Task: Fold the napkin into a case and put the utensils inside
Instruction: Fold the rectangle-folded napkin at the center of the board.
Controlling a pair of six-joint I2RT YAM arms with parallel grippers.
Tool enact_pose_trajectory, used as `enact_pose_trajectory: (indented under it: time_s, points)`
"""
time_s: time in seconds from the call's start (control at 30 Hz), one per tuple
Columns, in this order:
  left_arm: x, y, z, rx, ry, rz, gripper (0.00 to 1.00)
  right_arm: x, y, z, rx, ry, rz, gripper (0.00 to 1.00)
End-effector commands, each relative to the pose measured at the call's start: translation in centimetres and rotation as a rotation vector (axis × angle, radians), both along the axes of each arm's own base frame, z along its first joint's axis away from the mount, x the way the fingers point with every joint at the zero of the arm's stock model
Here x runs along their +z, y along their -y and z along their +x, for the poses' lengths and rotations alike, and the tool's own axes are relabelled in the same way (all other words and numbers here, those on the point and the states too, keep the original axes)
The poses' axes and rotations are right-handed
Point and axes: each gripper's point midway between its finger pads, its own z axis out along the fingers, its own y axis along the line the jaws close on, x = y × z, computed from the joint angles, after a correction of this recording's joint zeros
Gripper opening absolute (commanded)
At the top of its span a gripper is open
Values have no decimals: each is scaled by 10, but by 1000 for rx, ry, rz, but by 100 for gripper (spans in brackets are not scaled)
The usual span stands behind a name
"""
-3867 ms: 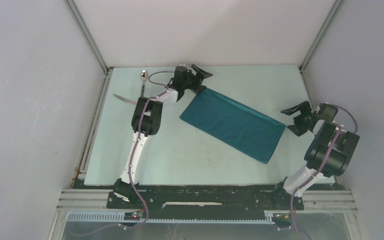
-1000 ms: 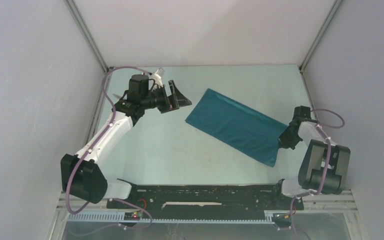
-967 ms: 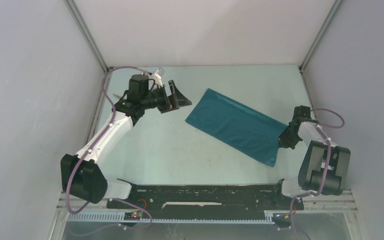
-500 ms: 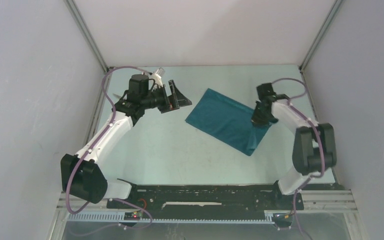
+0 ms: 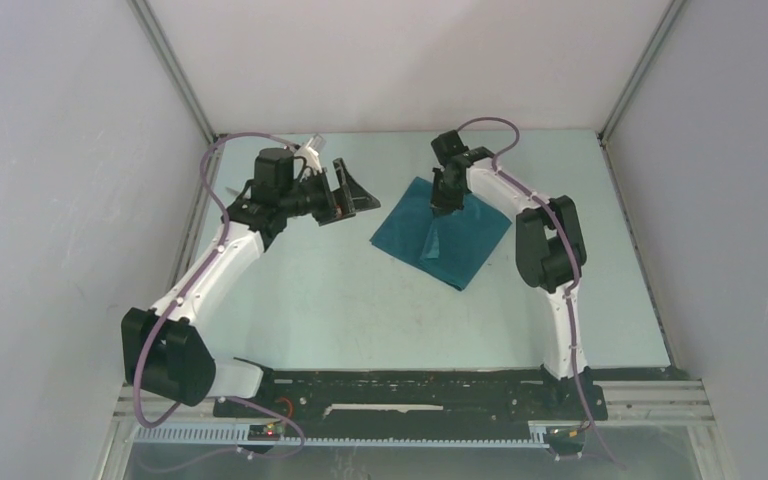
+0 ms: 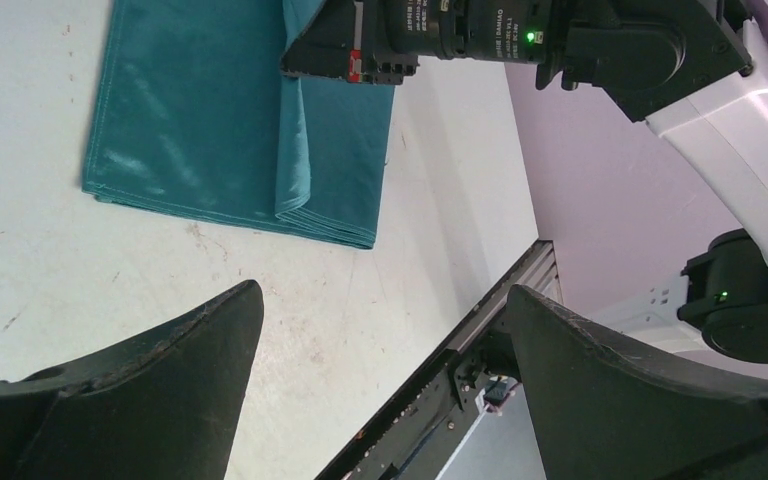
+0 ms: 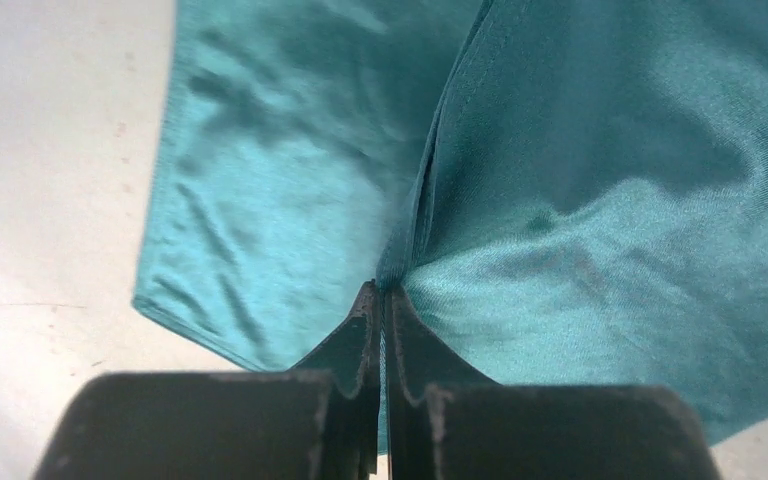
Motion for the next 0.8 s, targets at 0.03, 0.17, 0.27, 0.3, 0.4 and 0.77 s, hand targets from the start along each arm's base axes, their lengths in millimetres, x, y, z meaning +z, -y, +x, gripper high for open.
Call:
enact_pose_trajectory:
  time_s: [0.03,0.17,0.27,0.3,0.4,0.77]
  points:
    - [0,-4,5,-5,21,-7,100,9,-29,11,45,0,96,0]
    - [-1,-6,6,2,20,-8,100,8,-46,23,66,15,152,0]
    - [-1,-7,7,3,19,-8,100,6,-56,30,77,1,178,0]
    - [-2,-7,7,2,18,-9,100,7,-59,32,81,7,184,0]
    - [-2,-7,7,3,16,-11,100,9,-68,39,83,12,209,0]
    - [-1,-9,8,7,17,-18,100,2,-85,43,100,-1,240,0]
